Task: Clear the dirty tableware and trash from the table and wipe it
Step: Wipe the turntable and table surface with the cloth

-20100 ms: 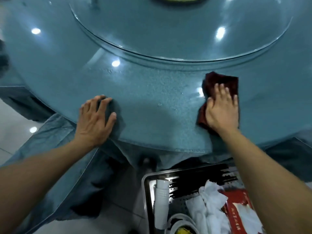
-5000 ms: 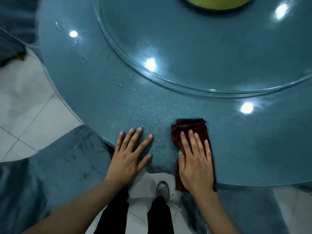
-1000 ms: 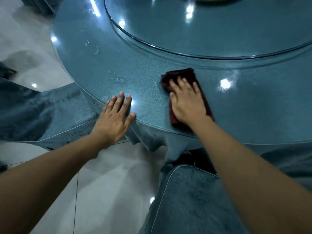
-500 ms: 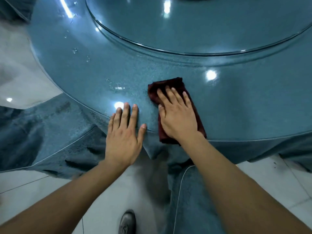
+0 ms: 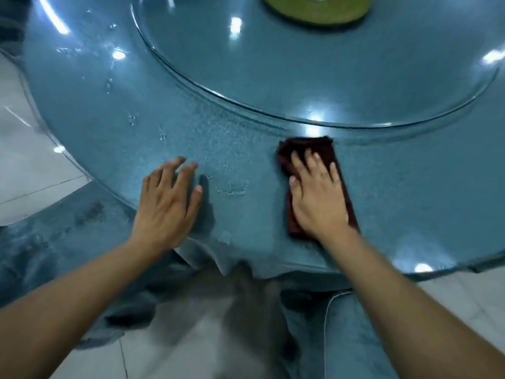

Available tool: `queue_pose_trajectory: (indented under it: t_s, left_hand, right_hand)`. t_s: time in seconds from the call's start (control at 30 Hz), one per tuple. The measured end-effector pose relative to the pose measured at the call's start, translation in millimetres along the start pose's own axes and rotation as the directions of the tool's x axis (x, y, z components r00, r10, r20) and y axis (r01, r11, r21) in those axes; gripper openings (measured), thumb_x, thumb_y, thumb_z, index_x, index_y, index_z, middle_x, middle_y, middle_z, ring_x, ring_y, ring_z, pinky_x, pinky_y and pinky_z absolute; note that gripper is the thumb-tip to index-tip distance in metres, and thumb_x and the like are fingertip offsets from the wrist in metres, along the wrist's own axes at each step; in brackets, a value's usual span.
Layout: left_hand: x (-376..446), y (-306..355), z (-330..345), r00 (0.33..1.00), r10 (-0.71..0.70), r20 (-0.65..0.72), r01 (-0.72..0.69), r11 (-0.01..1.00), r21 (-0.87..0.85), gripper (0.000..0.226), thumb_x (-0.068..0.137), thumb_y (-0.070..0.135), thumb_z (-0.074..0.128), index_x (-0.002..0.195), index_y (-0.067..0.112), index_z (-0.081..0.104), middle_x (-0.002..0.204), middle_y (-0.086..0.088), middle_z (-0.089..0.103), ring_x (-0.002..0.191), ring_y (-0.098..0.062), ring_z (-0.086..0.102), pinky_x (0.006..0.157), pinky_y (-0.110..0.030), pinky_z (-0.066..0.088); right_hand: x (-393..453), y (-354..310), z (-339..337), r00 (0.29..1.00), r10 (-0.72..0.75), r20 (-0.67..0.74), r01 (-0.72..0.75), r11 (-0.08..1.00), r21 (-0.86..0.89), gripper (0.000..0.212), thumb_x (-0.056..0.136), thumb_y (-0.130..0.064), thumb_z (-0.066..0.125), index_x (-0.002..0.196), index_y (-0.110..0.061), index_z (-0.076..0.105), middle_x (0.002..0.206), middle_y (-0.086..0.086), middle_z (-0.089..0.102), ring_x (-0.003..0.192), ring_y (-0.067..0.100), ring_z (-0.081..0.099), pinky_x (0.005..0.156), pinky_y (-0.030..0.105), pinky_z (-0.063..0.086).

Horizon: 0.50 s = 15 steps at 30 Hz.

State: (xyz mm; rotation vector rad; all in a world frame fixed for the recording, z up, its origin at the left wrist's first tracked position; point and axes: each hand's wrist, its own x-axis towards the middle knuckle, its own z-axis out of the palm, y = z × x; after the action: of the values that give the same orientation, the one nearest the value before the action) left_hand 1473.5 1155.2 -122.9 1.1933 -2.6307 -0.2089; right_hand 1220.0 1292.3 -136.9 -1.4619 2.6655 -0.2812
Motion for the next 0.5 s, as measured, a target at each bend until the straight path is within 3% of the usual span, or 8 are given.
queue_pose_trajectory:
  t_s: [0.1, 0.2, 0.37, 0.5]
  left_hand:
    - [32, -9, 7, 0.998, -0.060, 0.031, 0.061, 0.998, -0.026, 0.057, 0.099, 0.046, 0.031, 0.142, 0.013, 0.048, 0.146, -0.015, 0.046, 0.128, -0.039, 0.046, 0.107, -0.052, 0.035]
    - [39, -10, 14, 0.996, -0.061, 0.060, 0.063, 0.998, -0.027, 0.058, 0.099, 0.049, 0.030, 0.143, 0.014, 0.047, 0.149, -0.012, 0.043, 0.135, -0.036, 0.040, 0.113, -0.051, 0.031]
    - [40, -10, 11, 0.993, -0.082, 0.080, 0.085, 0.996, -0.039, 0.056, 0.100, 0.047, 0.031, 0.145, 0.017, 0.045, 0.152, -0.009, 0.040, 0.140, -0.032, 0.035, 0.117, -0.047, 0.026]
    - [40, -11, 13, 0.991, -0.103, 0.083, 0.108, 0.992, -0.059, 0.054, 0.100, 0.044, 0.034, 0.145, 0.018, 0.045, 0.154, -0.008, 0.040, 0.142, -0.031, 0.035, 0.118, -0.047, 0.027]
  right_hand:
    - [-68, -40, 5, 0.999, -0.050, 0.022, 0.050, 0.999, 0.006, 0.058, 0.103, -0.040, 0.022, 0.159, -0.028, 0.022, 0.166, 0.001, 0.020, 0.154, 0.016, 0.012, 0.125, 0.044, 0.010]
    - [-70, -43, 4, 0.999, -0.036, 0.033, 0.036, 0.999, 0.010, 0.056, 0.103, -0.039, 0.023, 0.159, -0.029, 0.024, 0.166, -0.002, 0.020, 0.154, 0.013, 0.010, 0.125, 0.044, 0.010]
    - [34, -26, 5, 0.998, 0.059, -0.023, -0.060, 0.998, -0.007, 0.059, 0.100, -0.041, 0.020, 0.158, -0.027, 0.026, 0.165, 0.002, 0.024, 0.154, 0.016, 0.015, 0.126, 0.043, 0.006]
    - [108, -24, 15, 0.988, 0.142, -0.053, -0.143, 0.989, -0.025, 0.052, 0.103, -0.038, 0.029, 0.149, -0.020, 0.043, 0.156, 0.012, 0.041, 0.146, 0.028, 0.032, 0.125, 0.047, 0.009]
